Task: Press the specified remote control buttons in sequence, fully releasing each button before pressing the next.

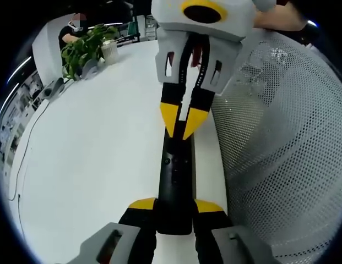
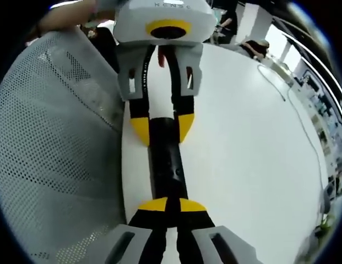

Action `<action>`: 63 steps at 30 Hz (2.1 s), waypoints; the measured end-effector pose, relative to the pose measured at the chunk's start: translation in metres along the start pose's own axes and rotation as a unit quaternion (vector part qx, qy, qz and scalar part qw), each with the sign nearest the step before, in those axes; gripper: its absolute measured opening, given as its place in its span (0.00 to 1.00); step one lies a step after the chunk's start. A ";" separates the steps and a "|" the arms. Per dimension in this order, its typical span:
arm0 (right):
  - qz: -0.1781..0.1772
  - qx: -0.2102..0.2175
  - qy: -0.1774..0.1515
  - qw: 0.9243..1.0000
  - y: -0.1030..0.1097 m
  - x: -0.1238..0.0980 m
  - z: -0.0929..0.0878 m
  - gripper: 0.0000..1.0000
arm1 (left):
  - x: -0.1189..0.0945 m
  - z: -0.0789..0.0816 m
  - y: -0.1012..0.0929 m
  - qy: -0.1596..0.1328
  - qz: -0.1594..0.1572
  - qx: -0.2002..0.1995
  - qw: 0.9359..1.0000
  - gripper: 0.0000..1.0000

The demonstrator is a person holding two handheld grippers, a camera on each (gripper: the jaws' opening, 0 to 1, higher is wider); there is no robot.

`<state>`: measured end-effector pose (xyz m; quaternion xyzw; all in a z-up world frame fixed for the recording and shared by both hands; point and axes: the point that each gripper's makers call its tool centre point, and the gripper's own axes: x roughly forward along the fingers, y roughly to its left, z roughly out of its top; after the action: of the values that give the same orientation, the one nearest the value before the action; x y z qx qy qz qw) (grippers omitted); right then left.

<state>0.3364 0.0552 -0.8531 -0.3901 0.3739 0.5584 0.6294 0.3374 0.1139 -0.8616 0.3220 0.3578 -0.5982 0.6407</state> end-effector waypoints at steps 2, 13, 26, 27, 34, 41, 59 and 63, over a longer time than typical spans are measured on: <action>-0.006 -0.009 0.005 1.000 0.000 0.000 -0.001 0.01 | 0.000 0.000 0.000 0.000 0.000 0.000 1.000 0.25; -0.032 -0.008 -0.011 0.999 -0.001 -0.001 0.000 0.00 | 0.000 0.000 0.000 -0.001 0.001 -0.001 1.000 0.25; -0.024 0.000 -0.024 0.999 -0.002 -0.002 -0.002 0.00 | 0.000 -0.001 0.000 -0.007 0.001 -0.001 1.000 0.25; -0.023 0.001 -0.024 0.999 -0.002 -0.002 -0.002 0.00 | 0.000 -0.001 0.000 -0.007 0.001 -0.001 1.000 0.25; -0.023 -0.020 -0.012 0.999 -0.002 0.000 -0.001 0.00 | 0.000 0.000 0.000 -0.007 0.001 -0.001 1.000 0.25; -0.026 -0.007 -0.023 0.999 -0.004 -0.001 -0.002 0.00 | 0.000 0.000 0.000 -0.009 0.000 0.001 1.000 0.25; -0.007 0.018 -0.058 0.998 0.001 0.001 0.011 0.00 | -0.001 0.000 0.000 -0.020 0.000 -0.002 1.000 0.25; -0.011 0.008 -0.046 0.999 0.001 0.003 0.010 0.00 | 0.000 0.000 0.000 -0.021 0.001 0.000 1.000 0.25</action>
<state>0.3361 0.0653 -0.8522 -0.3628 0.3446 0.5660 0.6551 0.3373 0.1140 -0.8618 0.3095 0.3437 -0.6045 0.6486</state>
